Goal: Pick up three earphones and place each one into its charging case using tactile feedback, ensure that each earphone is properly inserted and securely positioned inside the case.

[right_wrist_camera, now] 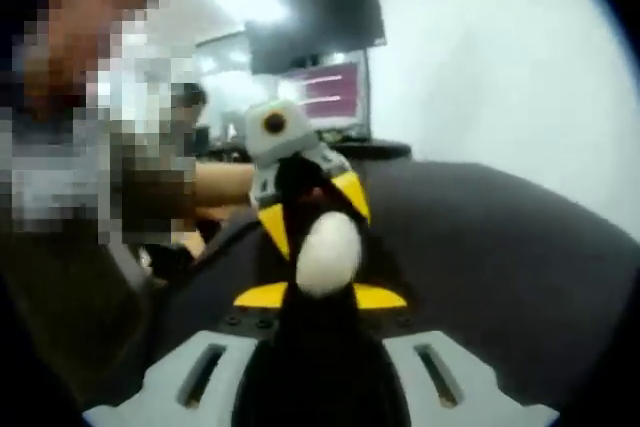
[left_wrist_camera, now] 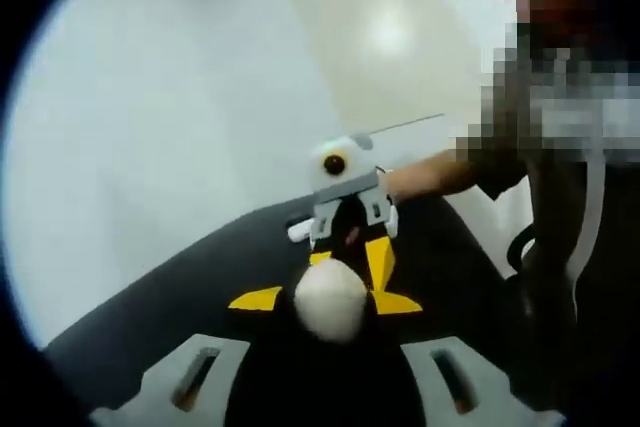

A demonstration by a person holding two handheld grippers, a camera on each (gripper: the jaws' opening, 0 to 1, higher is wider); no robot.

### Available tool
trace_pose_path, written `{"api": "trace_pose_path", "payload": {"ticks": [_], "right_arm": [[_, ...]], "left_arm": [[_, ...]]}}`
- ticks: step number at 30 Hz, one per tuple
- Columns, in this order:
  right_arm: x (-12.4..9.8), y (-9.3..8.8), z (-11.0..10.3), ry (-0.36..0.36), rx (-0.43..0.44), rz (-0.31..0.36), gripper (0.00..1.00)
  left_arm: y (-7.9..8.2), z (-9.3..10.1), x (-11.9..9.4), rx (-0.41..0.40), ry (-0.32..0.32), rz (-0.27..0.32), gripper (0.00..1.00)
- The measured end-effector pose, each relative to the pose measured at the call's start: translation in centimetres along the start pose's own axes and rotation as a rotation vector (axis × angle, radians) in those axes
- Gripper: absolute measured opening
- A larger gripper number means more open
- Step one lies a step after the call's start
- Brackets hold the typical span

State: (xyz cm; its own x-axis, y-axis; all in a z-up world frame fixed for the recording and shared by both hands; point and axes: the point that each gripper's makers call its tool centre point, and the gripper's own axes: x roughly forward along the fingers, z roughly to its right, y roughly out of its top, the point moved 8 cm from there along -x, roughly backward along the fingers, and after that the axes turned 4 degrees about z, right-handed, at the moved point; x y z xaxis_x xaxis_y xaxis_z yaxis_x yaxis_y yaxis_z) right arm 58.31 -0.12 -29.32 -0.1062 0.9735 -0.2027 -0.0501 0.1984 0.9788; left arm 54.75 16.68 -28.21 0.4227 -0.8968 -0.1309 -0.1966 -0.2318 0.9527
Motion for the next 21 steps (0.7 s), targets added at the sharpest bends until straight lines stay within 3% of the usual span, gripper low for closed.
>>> {"api": "trace_pose_path", "payload": {"ticks": [4,7,11,14,17,19,21], "right_arm": [[-0.1,0.0,0.4,-0.046,-0.030,0.000,0.39],[-0.4,0.1,0.7,-0.071,-0.019,0.012,0.39],[-0.7,0.3,1.0,-0.102,-0.010,0.042,0.40],[-0.9,0.5,1.4,-0.123,0.012,0.069,0.41],[-1.1,0.7,1.9,-0.138,0.044,0.096,0.43],[-1.2,1.0,2.2,-0.154,0.100,0.118,0.47],[-1.2,1.5,2.2,-0.160,0.103,0.116,0.48]], "left_arm": [[0.4,-0.5,0.0,-0.055,0.009,0.055,0.32],[1.2,-1.5,-0.8,-0.117,0.049,0.155,0.32],[2.2,-3.3,-2.3,-0.187,0.168,0.291,0.31],[2.1,-4.6,-3.2,-0.205,0.267,0.300,0.32],[2.5,-5.6,-4.3,-0.272,0.322,0.389,0.32],[2.7,-6.3,-5.1,-0.271,0.367,0.424,0.32],[2.7,-6.6,-5.7,-0.275,0.408,0.443,0.31]]}}
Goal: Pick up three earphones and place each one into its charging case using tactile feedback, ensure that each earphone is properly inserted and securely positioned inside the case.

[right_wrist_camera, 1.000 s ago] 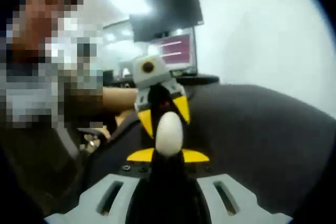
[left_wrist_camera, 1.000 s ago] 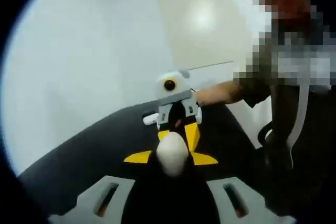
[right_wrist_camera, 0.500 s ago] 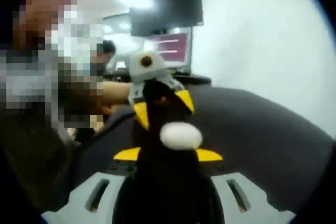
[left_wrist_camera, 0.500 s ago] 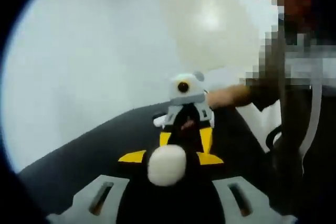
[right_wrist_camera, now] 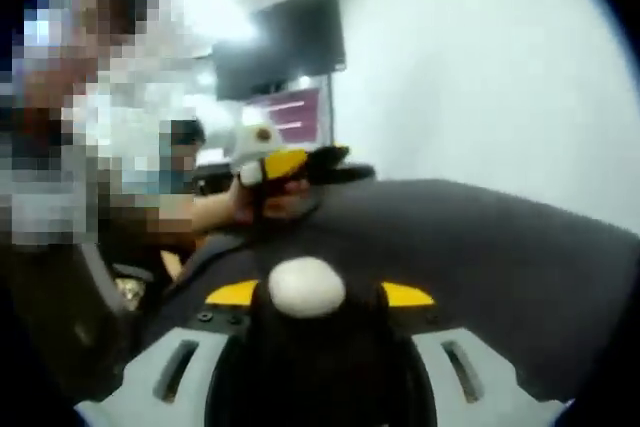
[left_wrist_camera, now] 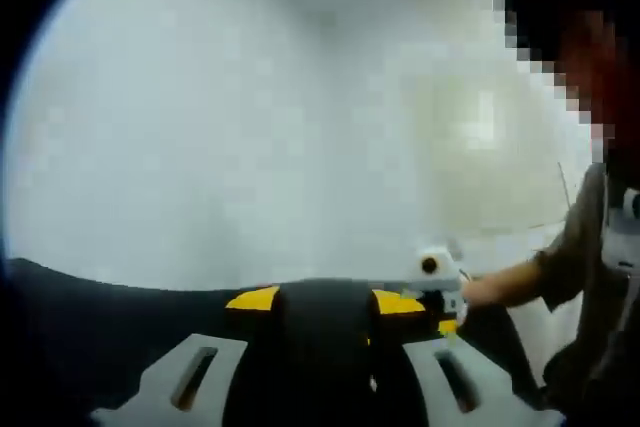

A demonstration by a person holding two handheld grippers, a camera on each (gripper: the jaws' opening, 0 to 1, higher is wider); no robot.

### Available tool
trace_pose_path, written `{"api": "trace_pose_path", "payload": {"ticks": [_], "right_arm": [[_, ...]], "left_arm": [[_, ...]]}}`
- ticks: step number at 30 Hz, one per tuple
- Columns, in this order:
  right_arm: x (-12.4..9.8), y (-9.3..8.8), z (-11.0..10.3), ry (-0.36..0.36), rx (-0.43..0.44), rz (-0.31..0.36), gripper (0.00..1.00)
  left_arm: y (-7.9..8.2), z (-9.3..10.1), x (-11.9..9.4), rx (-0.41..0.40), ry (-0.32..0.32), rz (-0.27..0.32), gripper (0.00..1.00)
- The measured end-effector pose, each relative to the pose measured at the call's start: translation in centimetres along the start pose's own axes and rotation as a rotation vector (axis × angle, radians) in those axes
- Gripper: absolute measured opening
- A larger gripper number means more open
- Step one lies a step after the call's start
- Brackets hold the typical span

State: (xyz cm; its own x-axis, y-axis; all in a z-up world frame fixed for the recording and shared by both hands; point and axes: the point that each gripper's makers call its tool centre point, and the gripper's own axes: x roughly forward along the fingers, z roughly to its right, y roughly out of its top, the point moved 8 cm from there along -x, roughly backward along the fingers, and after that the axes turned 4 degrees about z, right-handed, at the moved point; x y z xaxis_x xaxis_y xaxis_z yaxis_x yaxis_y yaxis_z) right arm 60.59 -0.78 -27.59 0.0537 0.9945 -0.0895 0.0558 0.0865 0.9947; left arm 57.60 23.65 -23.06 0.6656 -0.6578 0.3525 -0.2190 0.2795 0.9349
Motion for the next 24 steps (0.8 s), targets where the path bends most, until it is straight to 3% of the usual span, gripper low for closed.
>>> {"api": "trace_pose_path", "payload": {"ticks": [4,7,9,15,18,24], "right_arm": [[0.6,0.7,-0.8,-0.035,-0.049,-0.007,0.51],[2.0,-0.3,-1.1,-0.004,-0.112,-0.125,0.55],[2.9,-0.8,-1.0,0.013,-0.127,-0.170,0.55],[4.7,-1.3,-0.9,0.052,-0.124,-0.199,0.54],[4.7,-1.3,-1.1,0.066,-0.119,-0.197,0.42],[4.2,-1.1,-1.9,0.000,-0.224,-0.208,0.40]], "left_arm": [[0.3,-0.5,-0.2,0.002,0.032,0.019,0.32],[0.4,-0.7,-0.2,0.010,0.045,0.027,0.33],[0.4,-0.5,-0.3,0.018,0.044,0.028,0.33],[0.2,0.2,-0.2,0.068,0.021,0.010,0.33],[0.2,0.0,-0.2,0.060,0.020,0.010,0.33],[0.2,-0.1,-0.3,0.055,0.025,0.007,0.32]]}}
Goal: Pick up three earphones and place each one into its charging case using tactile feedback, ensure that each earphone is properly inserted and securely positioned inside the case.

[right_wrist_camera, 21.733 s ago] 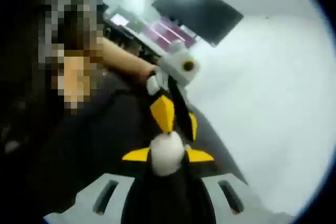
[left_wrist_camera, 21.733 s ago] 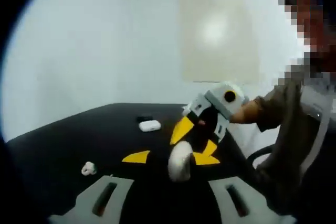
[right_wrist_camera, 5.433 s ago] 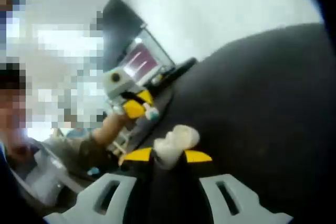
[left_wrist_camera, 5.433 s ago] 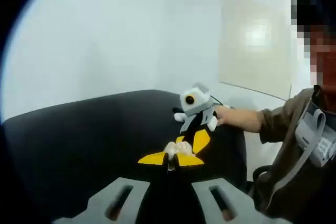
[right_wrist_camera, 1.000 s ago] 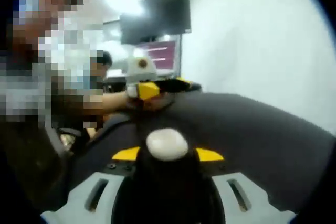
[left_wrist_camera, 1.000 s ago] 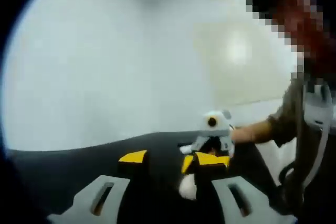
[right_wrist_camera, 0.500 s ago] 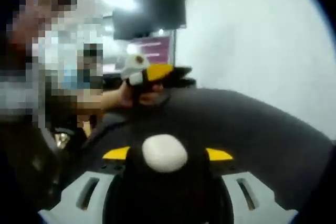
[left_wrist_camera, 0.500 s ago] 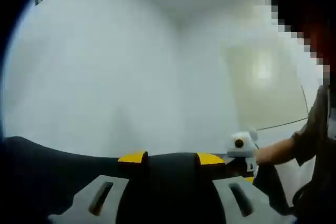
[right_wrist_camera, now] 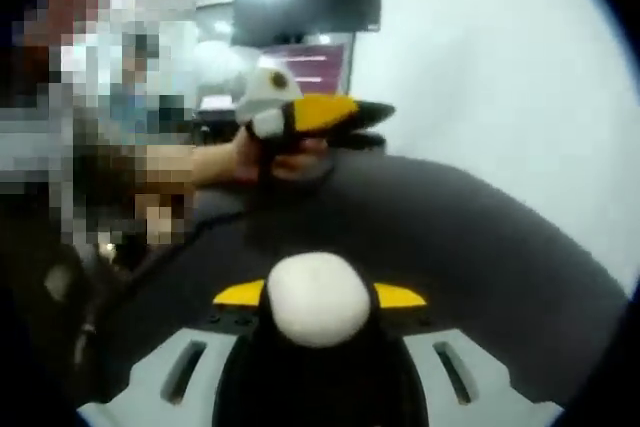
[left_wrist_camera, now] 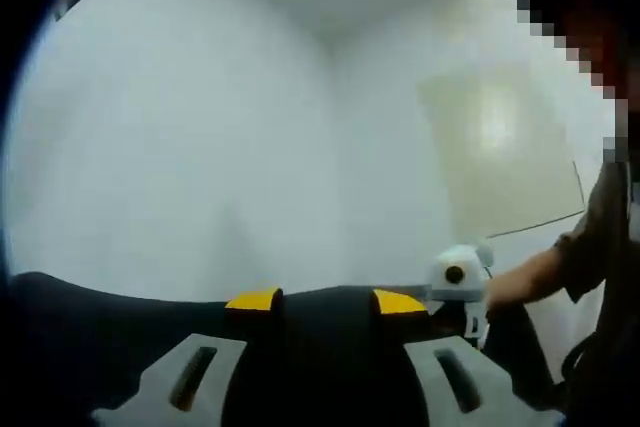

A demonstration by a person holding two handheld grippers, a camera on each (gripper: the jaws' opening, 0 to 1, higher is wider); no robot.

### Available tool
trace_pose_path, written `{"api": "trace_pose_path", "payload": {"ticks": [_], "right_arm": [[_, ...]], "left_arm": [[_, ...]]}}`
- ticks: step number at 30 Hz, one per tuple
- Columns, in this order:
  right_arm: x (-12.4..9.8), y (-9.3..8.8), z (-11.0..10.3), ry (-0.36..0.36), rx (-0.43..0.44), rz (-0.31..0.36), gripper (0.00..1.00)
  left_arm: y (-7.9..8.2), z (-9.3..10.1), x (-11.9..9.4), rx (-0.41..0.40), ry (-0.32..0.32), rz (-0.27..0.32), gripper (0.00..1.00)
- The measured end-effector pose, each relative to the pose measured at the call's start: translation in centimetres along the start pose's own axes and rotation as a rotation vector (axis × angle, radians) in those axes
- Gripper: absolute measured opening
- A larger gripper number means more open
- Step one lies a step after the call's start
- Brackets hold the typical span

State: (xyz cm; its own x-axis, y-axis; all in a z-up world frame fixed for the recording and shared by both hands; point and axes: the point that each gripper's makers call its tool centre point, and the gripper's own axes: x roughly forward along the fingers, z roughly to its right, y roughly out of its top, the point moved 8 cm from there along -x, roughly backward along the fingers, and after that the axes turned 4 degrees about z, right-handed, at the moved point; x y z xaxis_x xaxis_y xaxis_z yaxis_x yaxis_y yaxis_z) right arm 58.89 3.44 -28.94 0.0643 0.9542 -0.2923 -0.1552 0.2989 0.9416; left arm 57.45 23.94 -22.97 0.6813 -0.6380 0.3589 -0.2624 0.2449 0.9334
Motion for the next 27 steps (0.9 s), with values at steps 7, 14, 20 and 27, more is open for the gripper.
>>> {"api": "trace_pose_path", "payload": {"ticks": [7,14,20,27], "right_arm": [[-5.5,-0.2,-0.3,-0.188,0.019,0.043,0.40],[-11.8,-2.9,0.5,-0.355,0.136,-0.031,0.40],[-16.0,-4.1,2.5,-0.502,0.195,-0.021,0.40],[-20.3,-5.6,2.6,-0.694,0.292,0.036,0.40]], "left_arm": [[0.0,0.1,0.0,0.017,0.000,-0.010,0.32],[-0.5,0.4,0.2,0.057,-0.010,-0.046,0.31],[-0.7,0.3,0.3,0.067,-0.006,-0.062,0.31],[-0.7,-0.2,0.1,0.064,0.023,-0.052,0.31]]}}
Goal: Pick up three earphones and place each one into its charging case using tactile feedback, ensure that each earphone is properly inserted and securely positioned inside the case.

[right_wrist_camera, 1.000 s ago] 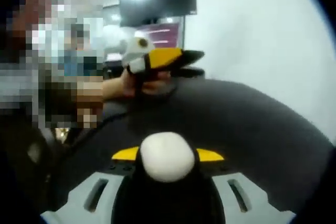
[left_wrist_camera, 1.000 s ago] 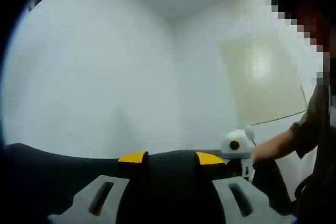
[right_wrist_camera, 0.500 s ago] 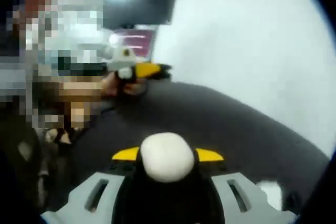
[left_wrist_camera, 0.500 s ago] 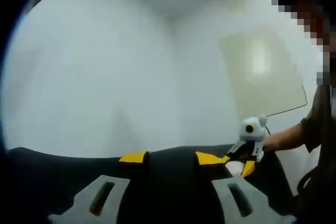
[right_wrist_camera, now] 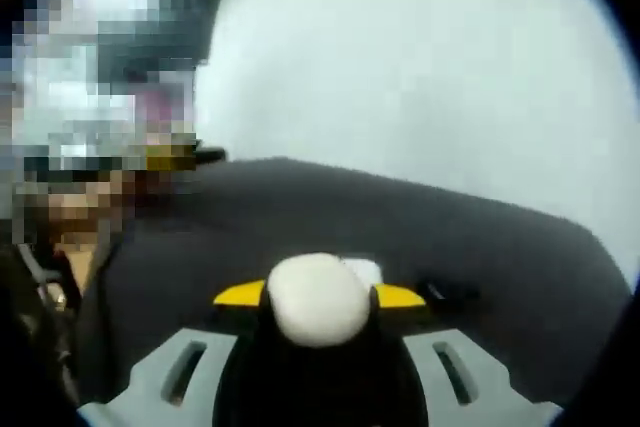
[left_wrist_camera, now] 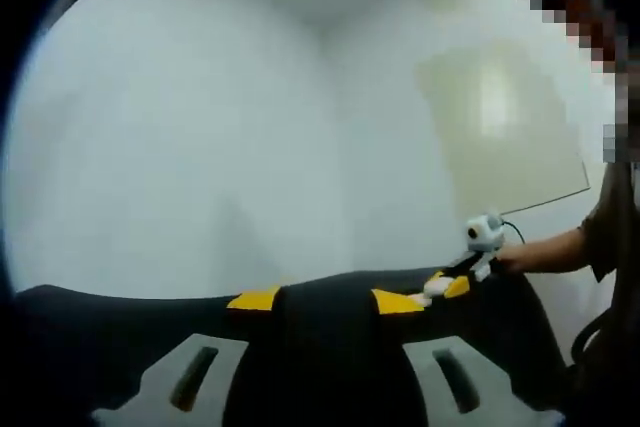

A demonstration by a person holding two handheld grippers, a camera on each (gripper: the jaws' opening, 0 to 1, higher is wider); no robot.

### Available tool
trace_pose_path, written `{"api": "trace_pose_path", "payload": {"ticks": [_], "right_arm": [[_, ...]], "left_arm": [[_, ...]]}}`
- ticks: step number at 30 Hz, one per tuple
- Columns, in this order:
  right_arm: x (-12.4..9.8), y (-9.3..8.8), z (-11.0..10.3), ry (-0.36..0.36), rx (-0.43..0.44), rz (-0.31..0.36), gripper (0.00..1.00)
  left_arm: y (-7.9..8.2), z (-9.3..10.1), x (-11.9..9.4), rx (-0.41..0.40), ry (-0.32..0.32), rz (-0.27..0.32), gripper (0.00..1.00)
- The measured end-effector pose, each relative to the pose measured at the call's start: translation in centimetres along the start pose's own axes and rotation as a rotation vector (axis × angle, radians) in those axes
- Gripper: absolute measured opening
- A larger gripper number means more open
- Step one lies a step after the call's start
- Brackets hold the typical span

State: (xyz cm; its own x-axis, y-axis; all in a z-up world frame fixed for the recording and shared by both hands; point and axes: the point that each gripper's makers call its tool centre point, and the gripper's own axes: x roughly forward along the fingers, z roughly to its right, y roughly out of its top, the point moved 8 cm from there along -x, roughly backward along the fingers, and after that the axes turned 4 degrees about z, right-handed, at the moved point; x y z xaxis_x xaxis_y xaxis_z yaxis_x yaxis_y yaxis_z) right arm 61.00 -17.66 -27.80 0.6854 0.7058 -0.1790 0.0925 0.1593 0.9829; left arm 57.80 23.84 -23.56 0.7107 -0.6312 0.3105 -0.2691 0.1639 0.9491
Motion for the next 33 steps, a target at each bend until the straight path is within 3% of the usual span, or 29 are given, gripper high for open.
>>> {"api": "trace_pose_path", "payload": {"ticks": [8,9,12,13,15,17,19,21,24,26,28,29,31,33], "right_arm": [[0.2,-1.4,-1.6,0.044,-0.082,-0.121,0.40],[0.4,-1.2,-1.7,0.032,-0.050,-0.071,0.40],[0.2,-1.3,-1.7,0.047,-0.057,-0.092,0.43],[0.0,-1.2,-1.6,0.049,-0.057,-0.092,0.48],[-0.4,-0.3,-1.6,0.021,-0.069,-0.013,0.56],[-1.0,1.1,-1.8,-0.025,-0.066,0.078,0.52],[-1.3,3.0,-2.4,-0.044,0.001,0.232,0.47],[-0.9,4.1,-3.9,0.046,0.153,0.338,0.36],[0.6,4.6,-6.5,0.222,0.302,0.389,0.33],[1.7,4.6,-7.6,0.262,0.268,0.384,0.33],[2.8,4.6,-8.7,0.293,0.280,0.349,0.33],[3.4,4.7,-9.5,0.346,0.285,0.338,0.33],[4.1,4.9,-9.9,0.370,0.292,0.334,0.33],[4.5,4.6,-10.2,0.381,0.298,0.335,0.32]], "left_arm": [[-0.9,0.2,0.3,0.033,0.016,-0.063,0.29],[-1.0,0.3,0.3,0.038,0.021,-0.076,0.29],[-1.1,0.3,0.3,0.026,0.052,-0.124,0.29],[-0.9,0.5,0.1,0.009,0.073,-0.132,0.29],[-0.5,1.0,-0.4,-0.019,0.089,-0.147,0.29],[-0.2,1.9,-1.0,-0.032,0.100,-0.162,0.29],[-0.1,2.8,-1.5,-0.072,0.137,-0.145,0.29],[-0.4,3.4,-1.5,-0.078,0.139,-0.153,0.29],[-1.2,3.5,-1.5,-0.001,0.186,-0.215,0.29],[-1.3,3.8,-1.3,-0.030,0.182,-0.228,0.29],[-1.1,4.7,-0.9,-0.146,0.151,-0.234,0.32],[-0.9,5.2,-0.8,-0.187,0.128,-0.228,0.36],[-0.5,5.8,-0.6,-0.167,0.121,-0.232,0.41],[-0.3,6.3,-0.7,-0.058,0.109,-0.245,0.39]]}}
